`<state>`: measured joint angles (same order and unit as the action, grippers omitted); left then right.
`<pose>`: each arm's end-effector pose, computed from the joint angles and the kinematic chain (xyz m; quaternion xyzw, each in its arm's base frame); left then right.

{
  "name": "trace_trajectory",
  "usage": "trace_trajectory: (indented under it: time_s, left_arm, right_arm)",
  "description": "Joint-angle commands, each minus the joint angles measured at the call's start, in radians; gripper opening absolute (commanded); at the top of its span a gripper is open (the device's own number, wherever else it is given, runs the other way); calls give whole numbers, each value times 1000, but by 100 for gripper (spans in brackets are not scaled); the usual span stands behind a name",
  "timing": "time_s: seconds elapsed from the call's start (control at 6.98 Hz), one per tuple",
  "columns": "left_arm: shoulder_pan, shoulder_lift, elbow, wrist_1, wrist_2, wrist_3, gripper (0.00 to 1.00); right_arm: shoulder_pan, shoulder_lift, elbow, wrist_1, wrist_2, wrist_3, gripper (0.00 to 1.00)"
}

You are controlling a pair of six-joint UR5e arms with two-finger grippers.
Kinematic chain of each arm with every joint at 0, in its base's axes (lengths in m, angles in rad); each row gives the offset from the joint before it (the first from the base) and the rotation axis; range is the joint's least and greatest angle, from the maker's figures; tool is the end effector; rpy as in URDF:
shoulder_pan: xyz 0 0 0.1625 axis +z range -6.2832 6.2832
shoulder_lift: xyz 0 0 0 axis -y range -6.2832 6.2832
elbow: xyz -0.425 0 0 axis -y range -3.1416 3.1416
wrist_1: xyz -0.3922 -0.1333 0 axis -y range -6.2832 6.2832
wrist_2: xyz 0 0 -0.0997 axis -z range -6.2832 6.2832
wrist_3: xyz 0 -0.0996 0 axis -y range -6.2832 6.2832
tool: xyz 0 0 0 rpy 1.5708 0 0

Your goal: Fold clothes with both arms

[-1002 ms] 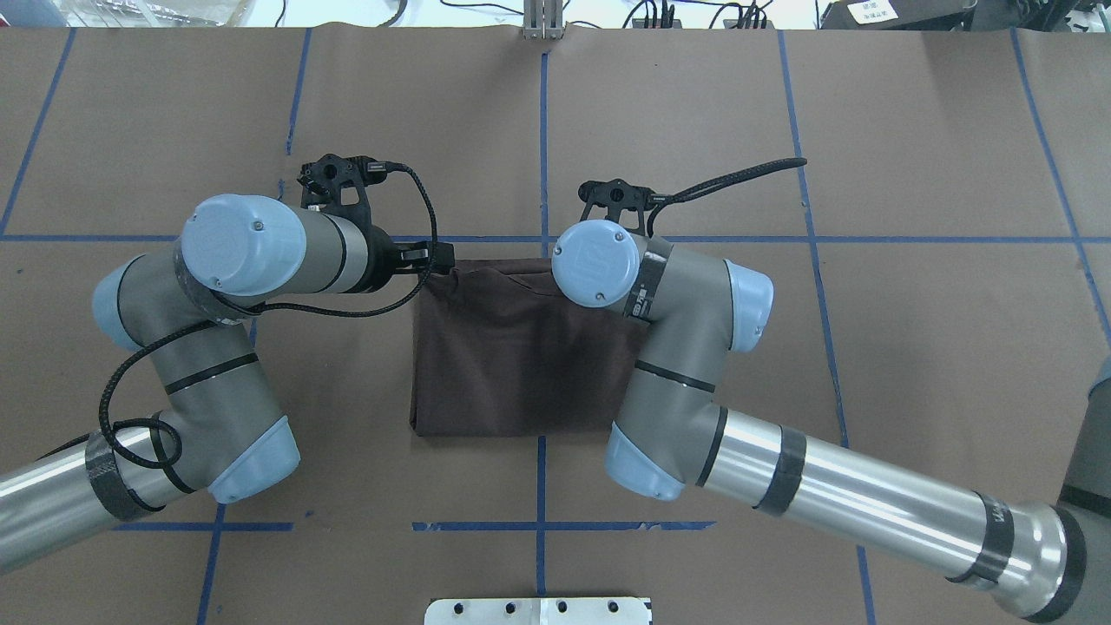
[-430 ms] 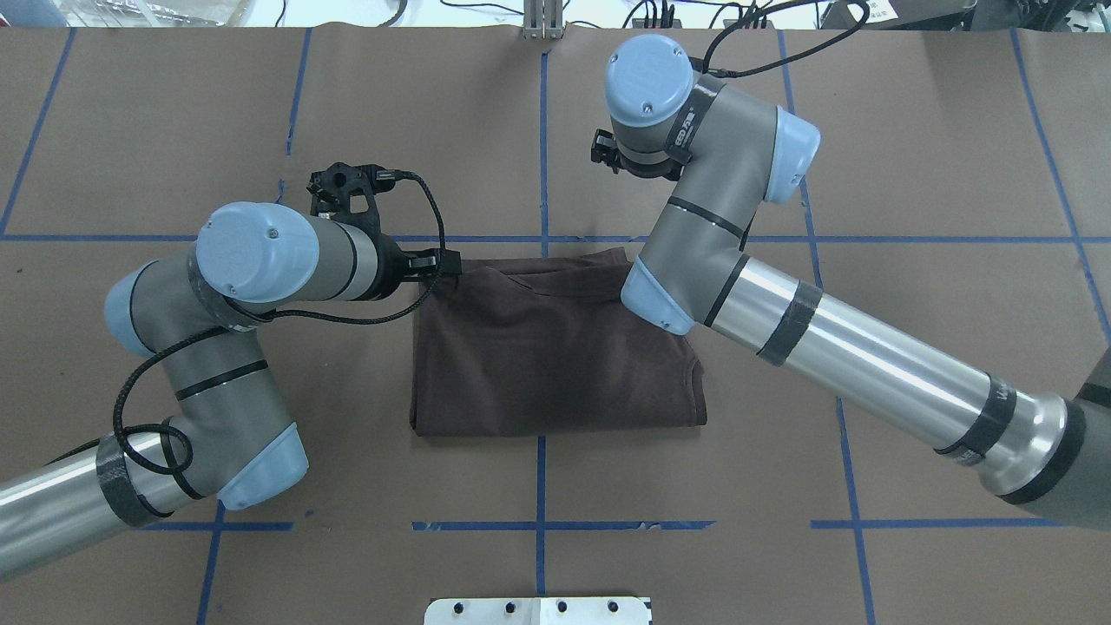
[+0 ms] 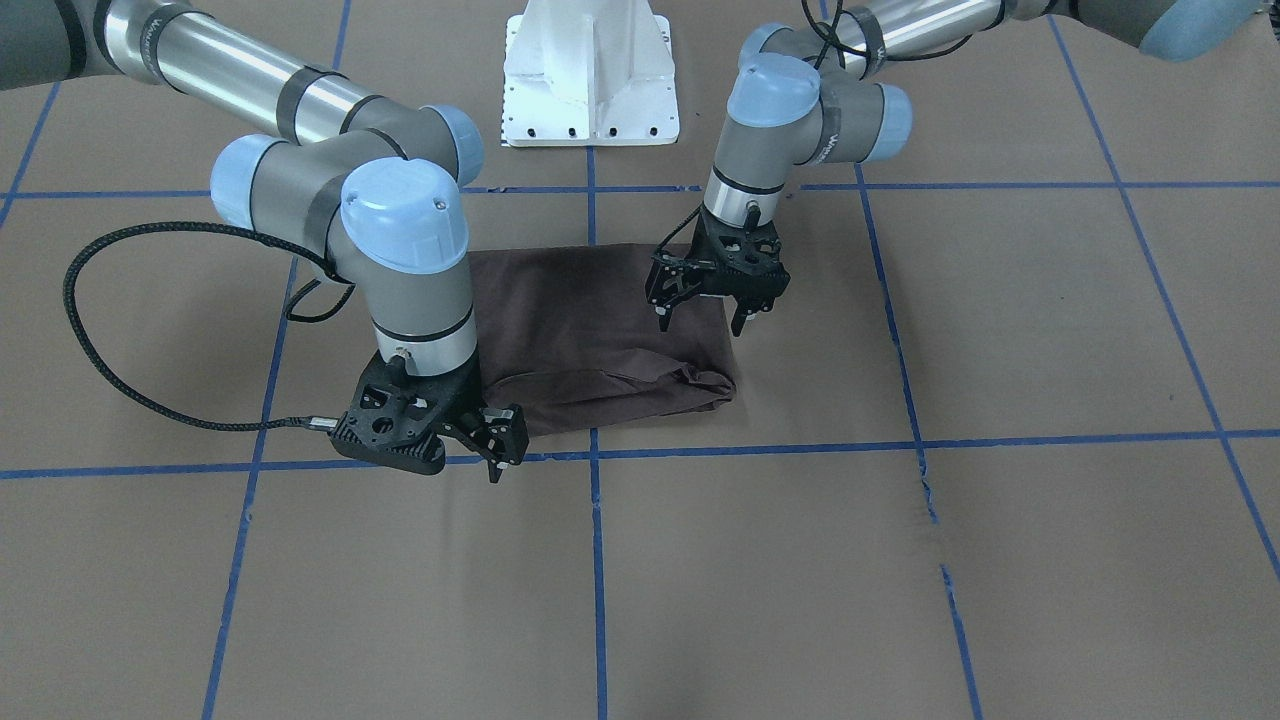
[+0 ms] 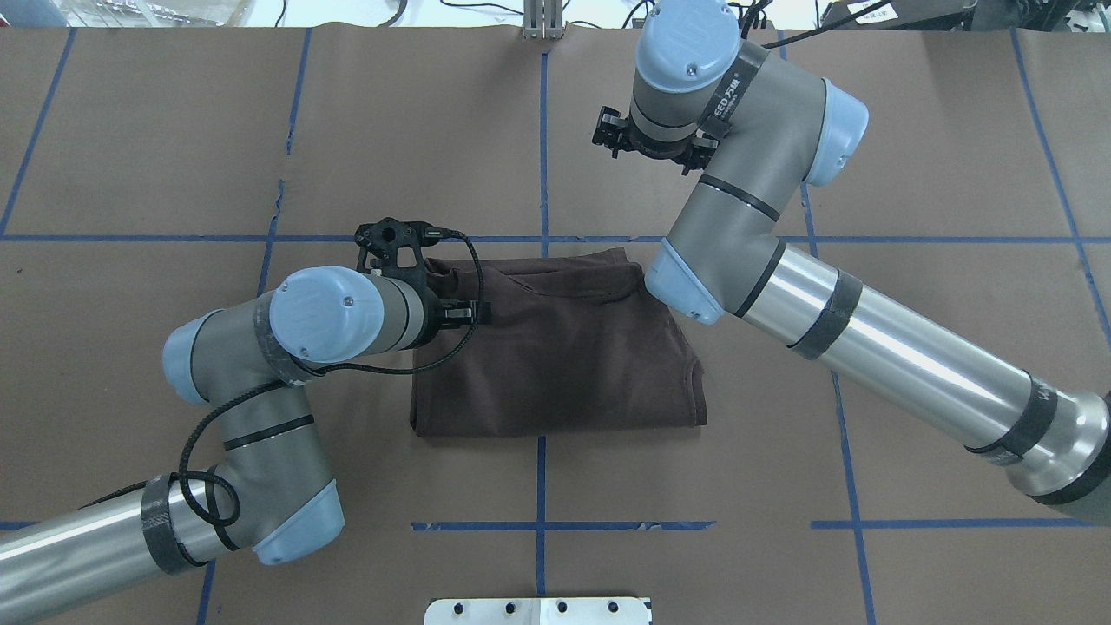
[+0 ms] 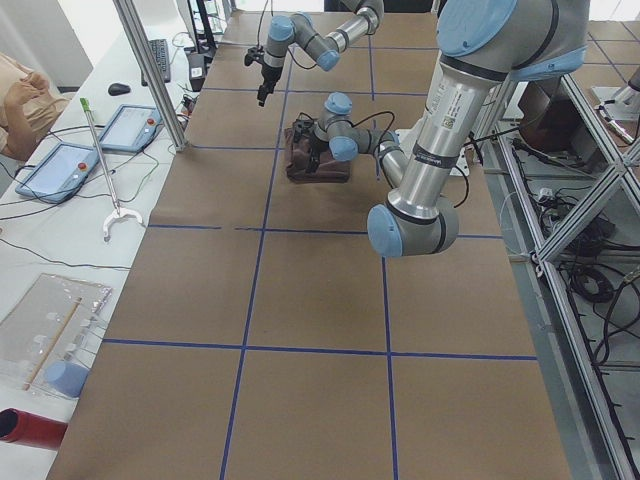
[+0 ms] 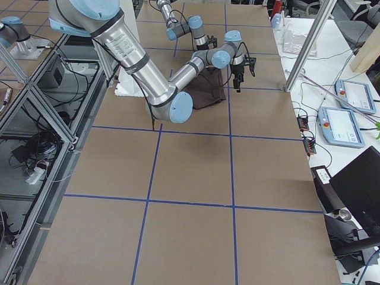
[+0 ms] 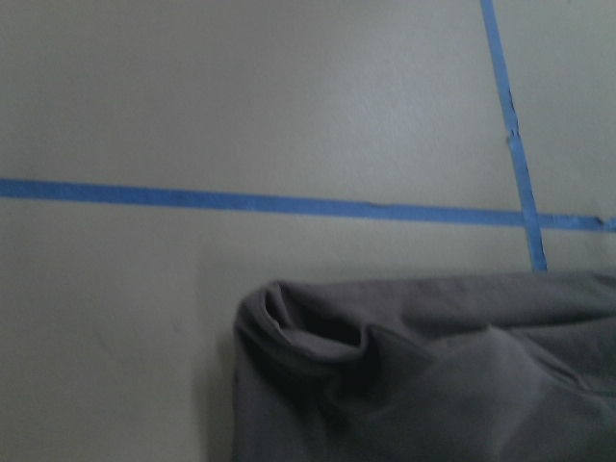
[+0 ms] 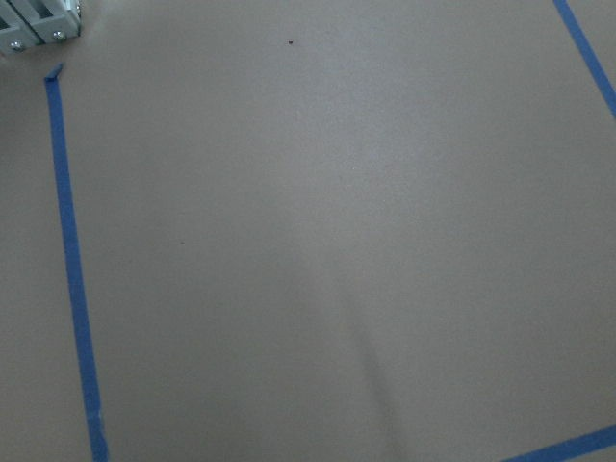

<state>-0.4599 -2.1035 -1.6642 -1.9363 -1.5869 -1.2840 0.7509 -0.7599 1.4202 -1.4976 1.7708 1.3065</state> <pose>0.5433 -0.4161 0.2699 0.1669 0.4455 -0.0722 0.8766 -0.4762 -0.5997 0.2205 0.0920 -0.3571 0.1890 0.9101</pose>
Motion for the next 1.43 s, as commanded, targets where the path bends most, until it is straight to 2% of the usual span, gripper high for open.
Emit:
trace_trajectory:
  time_s: [0.0,0.57,0.86,1.15,1.29]
  left_arm:
    - [14,-58,78,27,18,0,100]
    - [-116,-75,202,25,16,29,100]
    - [-176,-75,253,22,18,113,100]
    - [-247,-76,219,7,-28,243,100]
    - [-246,-67,169,11,-94,233,100]
  right_arm:
    - [-1,-18,28,-1,2,-1,100]
    - [-1,-18,28,-1,2,-1,100]
    - [-4,-21,28,-1,1,-1,100]
    - [-4,-19,28,-1,2,-3,100]
    - [-4,-19,28,-1,2,-1,100]
